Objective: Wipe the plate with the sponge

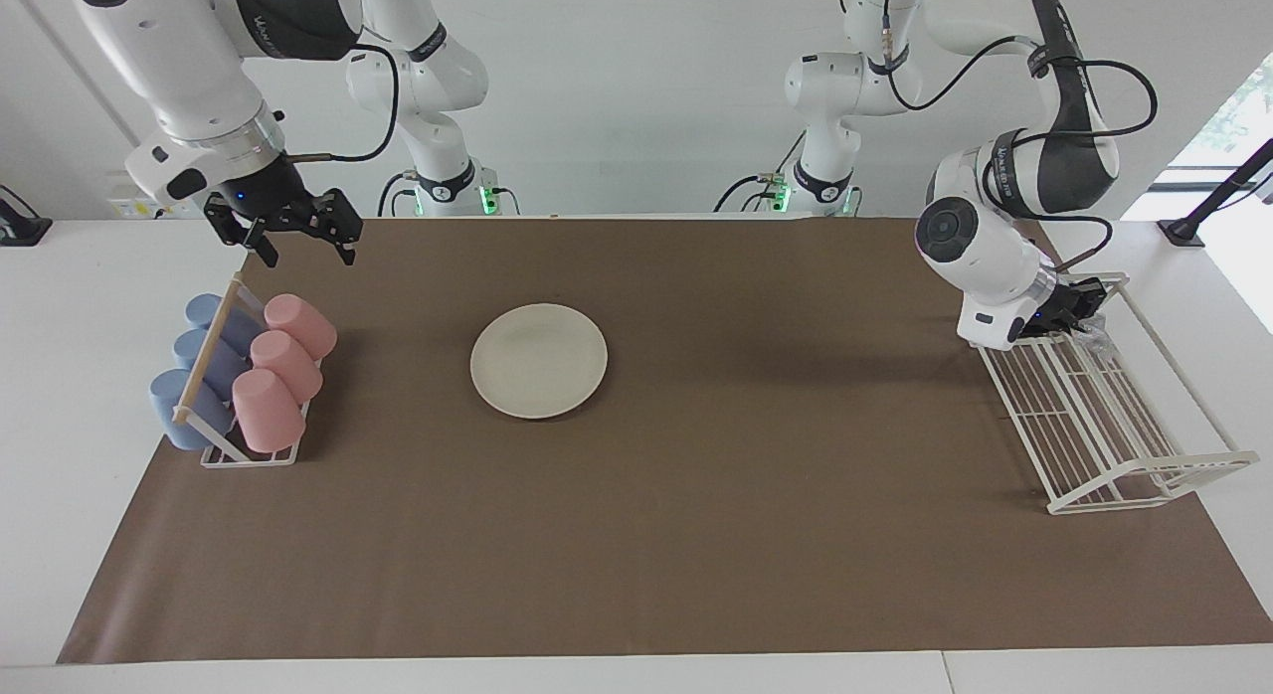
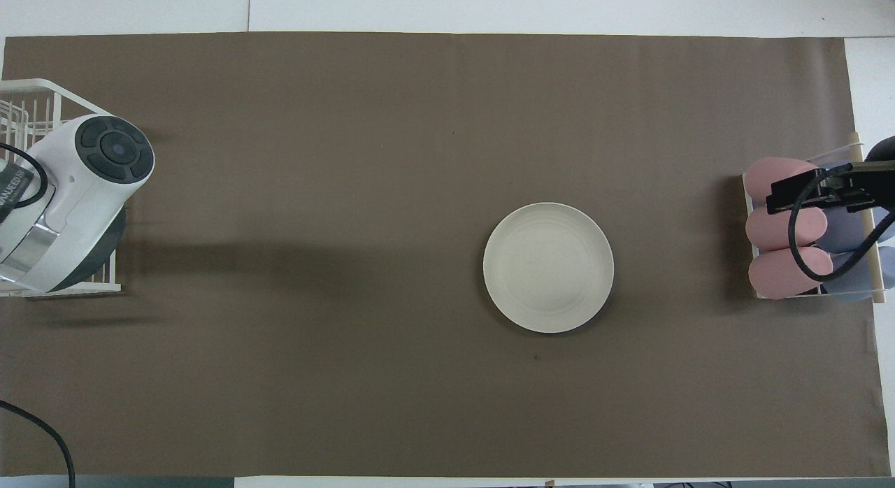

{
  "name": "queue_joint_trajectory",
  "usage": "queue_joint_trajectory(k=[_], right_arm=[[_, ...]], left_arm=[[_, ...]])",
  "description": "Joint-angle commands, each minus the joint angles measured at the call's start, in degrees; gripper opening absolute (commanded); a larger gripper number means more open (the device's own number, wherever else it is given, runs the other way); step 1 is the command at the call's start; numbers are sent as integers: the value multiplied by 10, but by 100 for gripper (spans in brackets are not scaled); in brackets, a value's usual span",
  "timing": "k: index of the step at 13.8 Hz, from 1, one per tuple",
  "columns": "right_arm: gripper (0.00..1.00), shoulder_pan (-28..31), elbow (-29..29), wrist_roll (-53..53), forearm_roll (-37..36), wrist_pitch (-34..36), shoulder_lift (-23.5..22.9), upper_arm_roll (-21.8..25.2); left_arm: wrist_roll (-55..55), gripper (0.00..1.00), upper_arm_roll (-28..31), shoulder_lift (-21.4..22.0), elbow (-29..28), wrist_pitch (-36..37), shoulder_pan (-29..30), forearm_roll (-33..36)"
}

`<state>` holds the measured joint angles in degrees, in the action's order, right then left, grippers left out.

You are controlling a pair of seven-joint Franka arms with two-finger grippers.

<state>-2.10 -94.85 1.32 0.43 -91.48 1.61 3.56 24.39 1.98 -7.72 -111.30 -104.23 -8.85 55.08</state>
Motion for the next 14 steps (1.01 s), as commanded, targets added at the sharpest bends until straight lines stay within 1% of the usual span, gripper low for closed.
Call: queue_joint_trajectory(k=[1,4,9,10,11,12,13,14], right_arm=[[100,6,6,11,-2,-4,-2,-2],[100,5,6,10,-3,-4,-2,-3],[100,5,6,10,-3,-3,-2,-4],[100,4,6,11,-5,-3,-2,-4],[100,4,6,12,-8,-3,-2,-4],[100,4,6,12,-8,-2,-2,-4],[100,4,6,12,-8,-2,-2,-4],[100,4,7,12,-8,-3,-2,-4]], left_arm=[[14,0,-4,-5,6,-8,9,11],[50,0,-4,-4,2,-19,9,7],[51,0,-5,-3,1,-19,9,-4],[51,8,-5,-3,1,-20,9,-7],[51,28,-5,-3,1,-20,9,-8],[51,81,-5,-3,1,-20,9,-8],[51,100,-5,-3,1,-22,9,-9],[51,100,-5,-3,1,-25,9,-9]])
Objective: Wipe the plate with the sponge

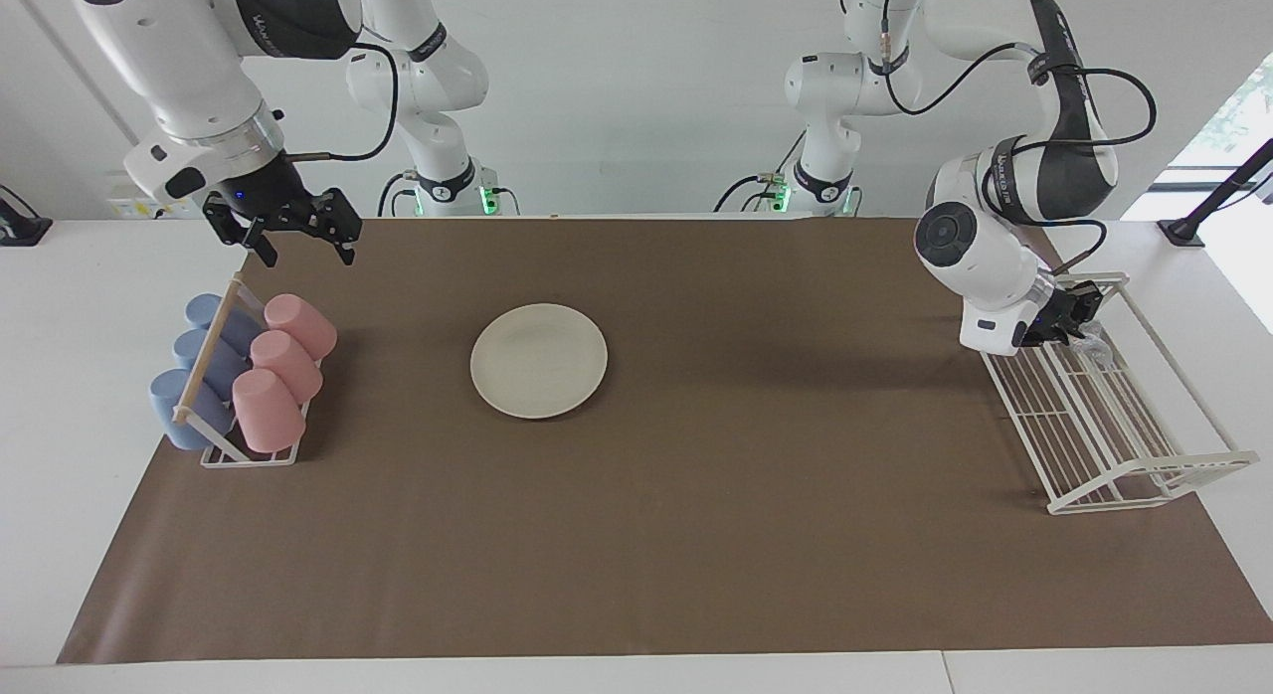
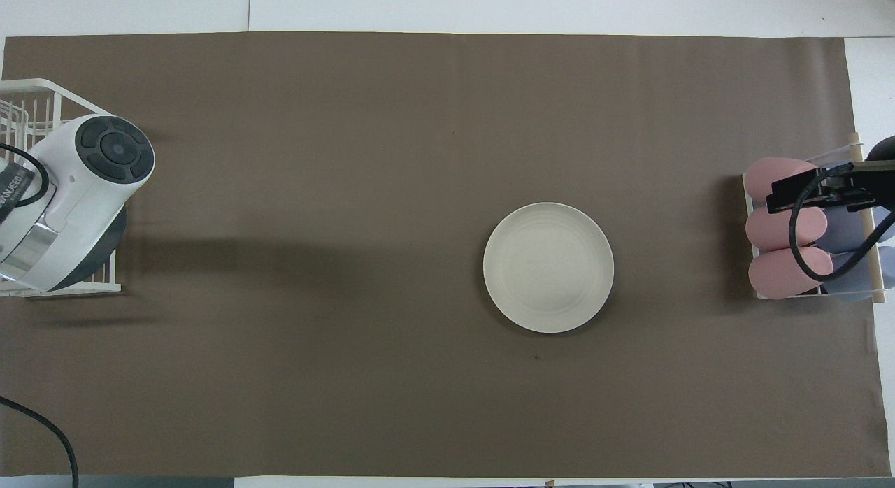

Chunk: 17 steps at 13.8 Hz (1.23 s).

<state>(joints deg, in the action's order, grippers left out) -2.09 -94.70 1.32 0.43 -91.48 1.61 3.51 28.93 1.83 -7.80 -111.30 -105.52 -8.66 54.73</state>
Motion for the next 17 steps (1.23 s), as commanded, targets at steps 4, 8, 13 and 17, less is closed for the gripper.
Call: queue_joint_trajectory(k=[4,8,13,17], right_arm=[[100,0,8,10,-8,-5,-3,-4],[100,0,8,10,-8,-5,-3,-7],[100,0,8,9,-8,-4,-2,-8],[100,-1,8,9,-8,-5,-2,-9]], left_arm=[[5,100,-3,-2,1,-12,7,-7],[6,100,-3,-2,4,-12,7,-18],[5,100,-1,-2,56,1,9,-144],[0,100,1,30,74,22,28,-263]])
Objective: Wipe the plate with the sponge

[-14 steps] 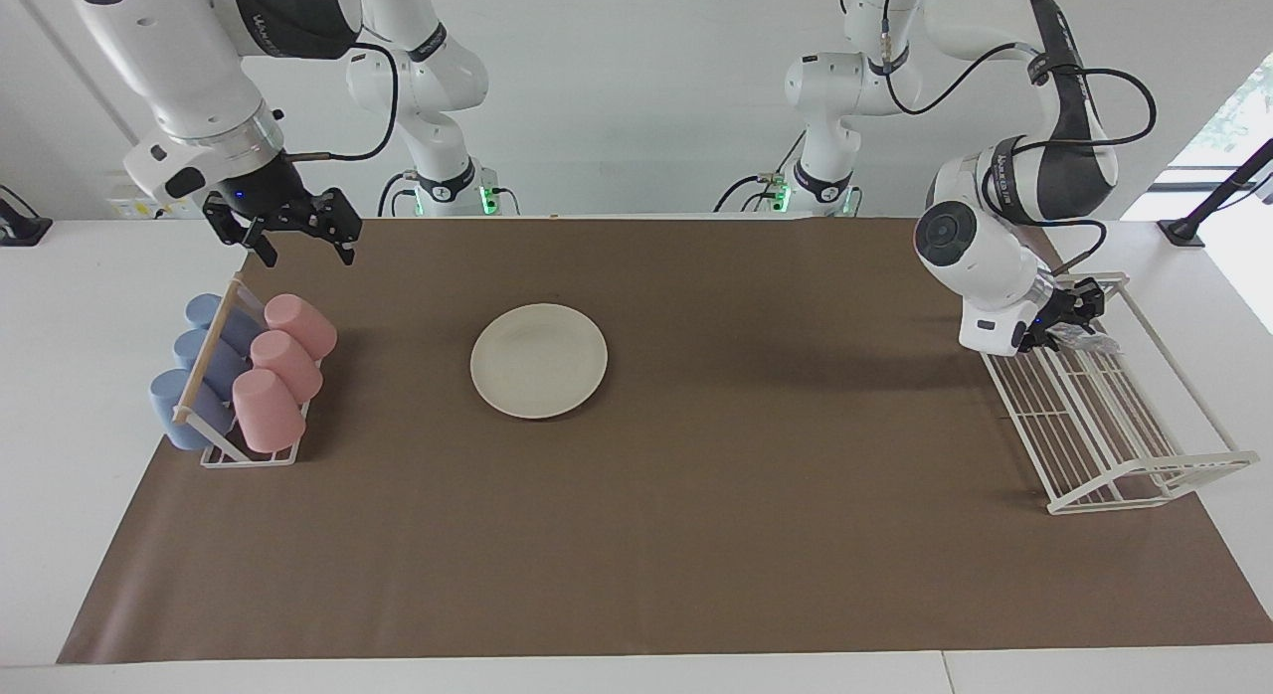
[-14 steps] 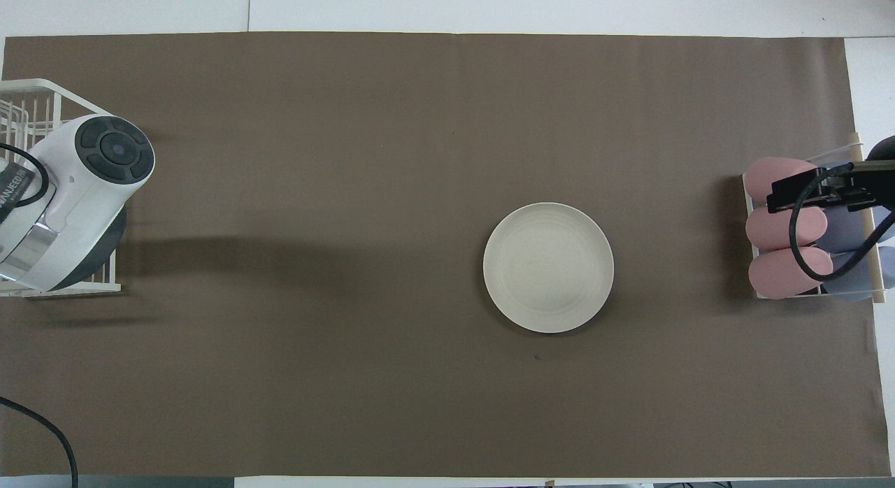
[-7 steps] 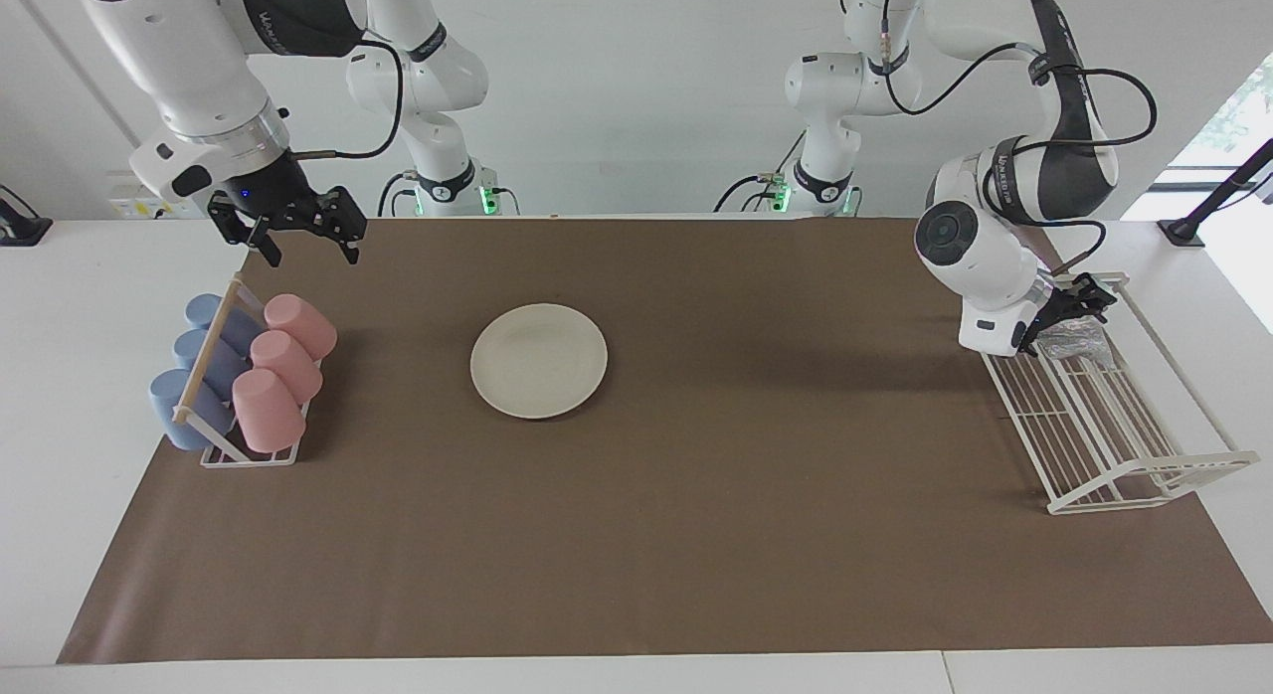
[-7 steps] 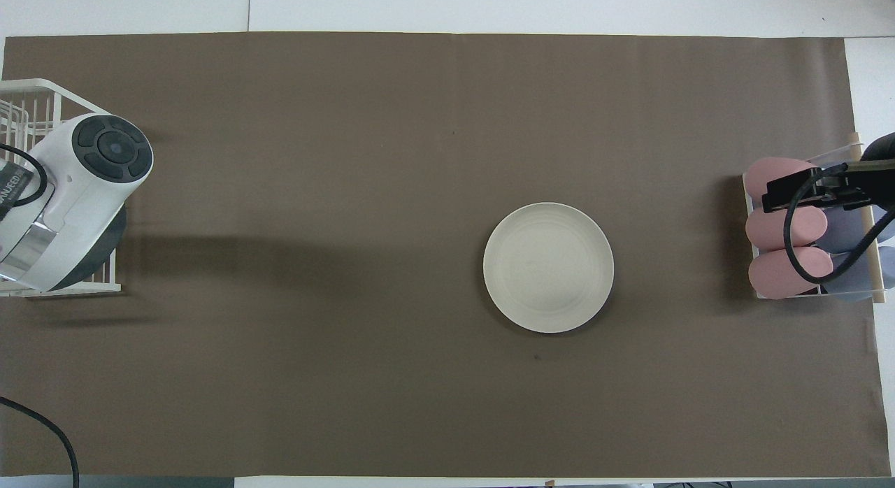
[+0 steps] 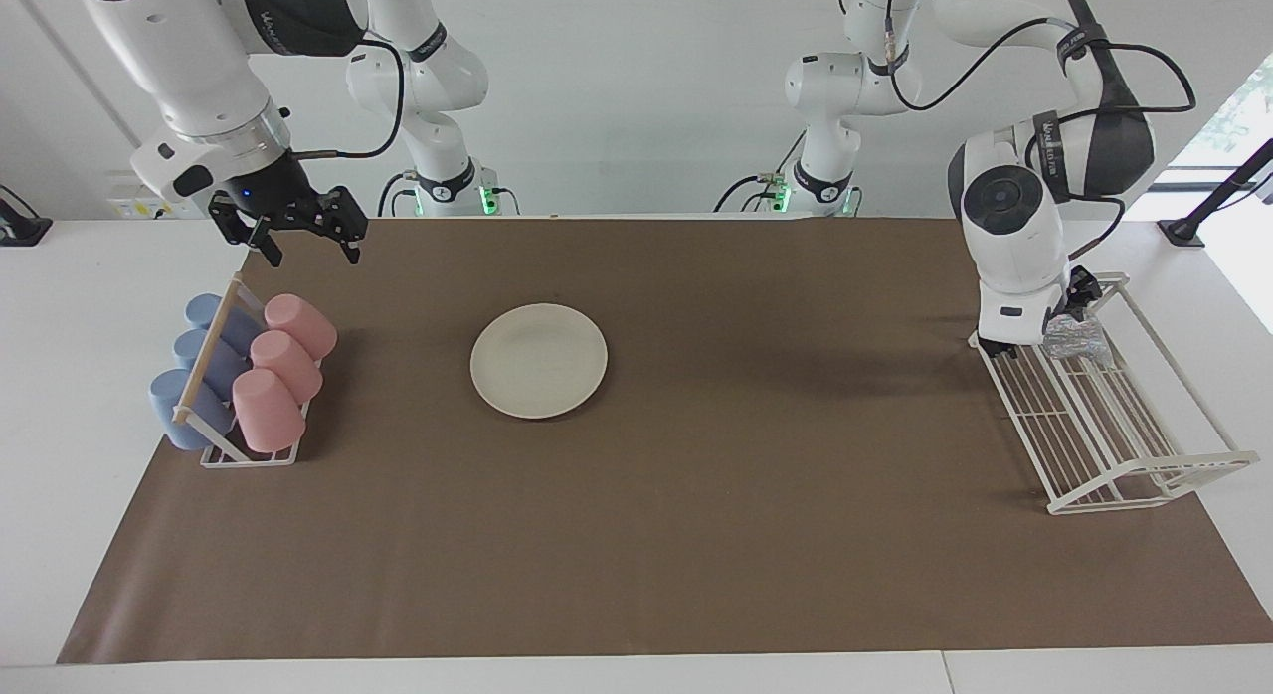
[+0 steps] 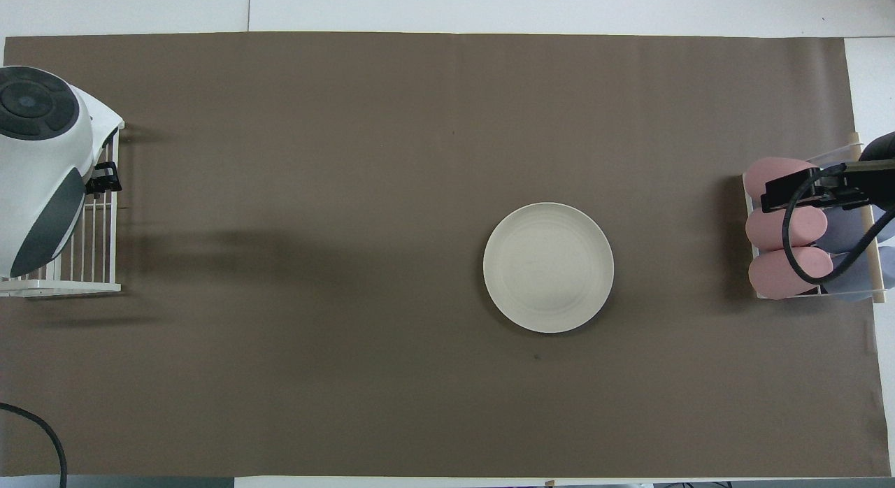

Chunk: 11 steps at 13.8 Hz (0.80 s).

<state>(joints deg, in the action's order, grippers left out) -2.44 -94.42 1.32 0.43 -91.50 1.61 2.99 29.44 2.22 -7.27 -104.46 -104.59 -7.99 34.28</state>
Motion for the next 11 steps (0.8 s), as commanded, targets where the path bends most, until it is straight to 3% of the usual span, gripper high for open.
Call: queue_joint_trajectory(k=[1,8,11], right_arm=[[100,2,5,9,-8,-4,-2,-3],[100,2,5,9,-20,-5,-2,-4],[100,-4,5,9,-23,-5,-2,-4]], left_arm=[[-9,100,-3,43,6,12,26,-96],[-19,100,-6,128,5,103,36,-247],[-77,100,-7,142,7,146,37,-302]])
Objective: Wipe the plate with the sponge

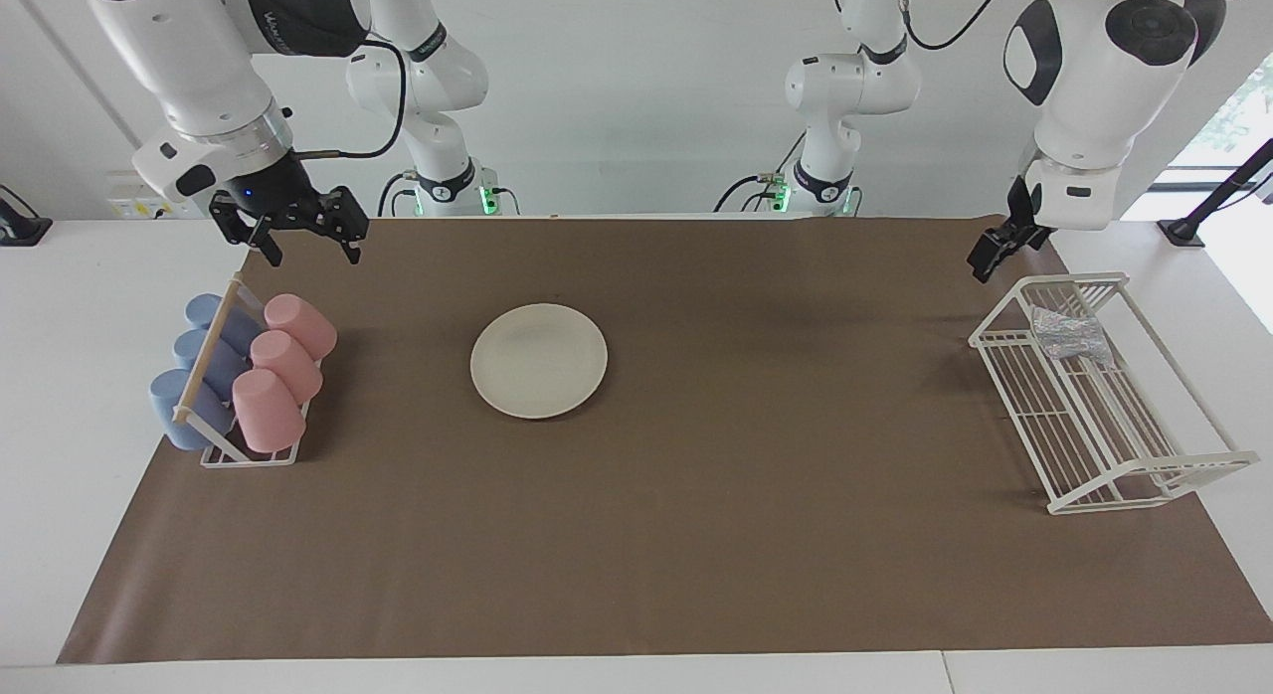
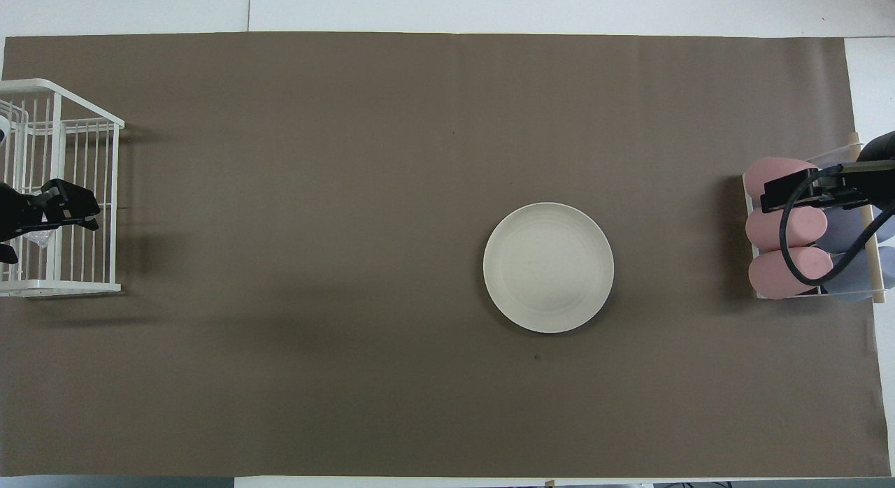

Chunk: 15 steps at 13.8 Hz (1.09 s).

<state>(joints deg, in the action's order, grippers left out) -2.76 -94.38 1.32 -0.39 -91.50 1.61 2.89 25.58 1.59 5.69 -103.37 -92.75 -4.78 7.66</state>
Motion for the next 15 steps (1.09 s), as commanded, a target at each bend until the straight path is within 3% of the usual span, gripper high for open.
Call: queue_joint_trajectory(k=[1,4,7,15], right_arm=[[100,-1,5,7,-15,-5,-2,-3],[100,0,5,7,-14,-5,-2,-3],[100,0,5,7,-14,-5,-2,-3],[100,0,5,6,-14,-5,-2,-3]], left_arm=[[-69,100,-1,14,4,41,10,-54],[-166,100,0,8,55,71,23,-88],[-163,100,2,-47,196,156,25,-109],[-153,100,2,-70,194,182,24,-104]])
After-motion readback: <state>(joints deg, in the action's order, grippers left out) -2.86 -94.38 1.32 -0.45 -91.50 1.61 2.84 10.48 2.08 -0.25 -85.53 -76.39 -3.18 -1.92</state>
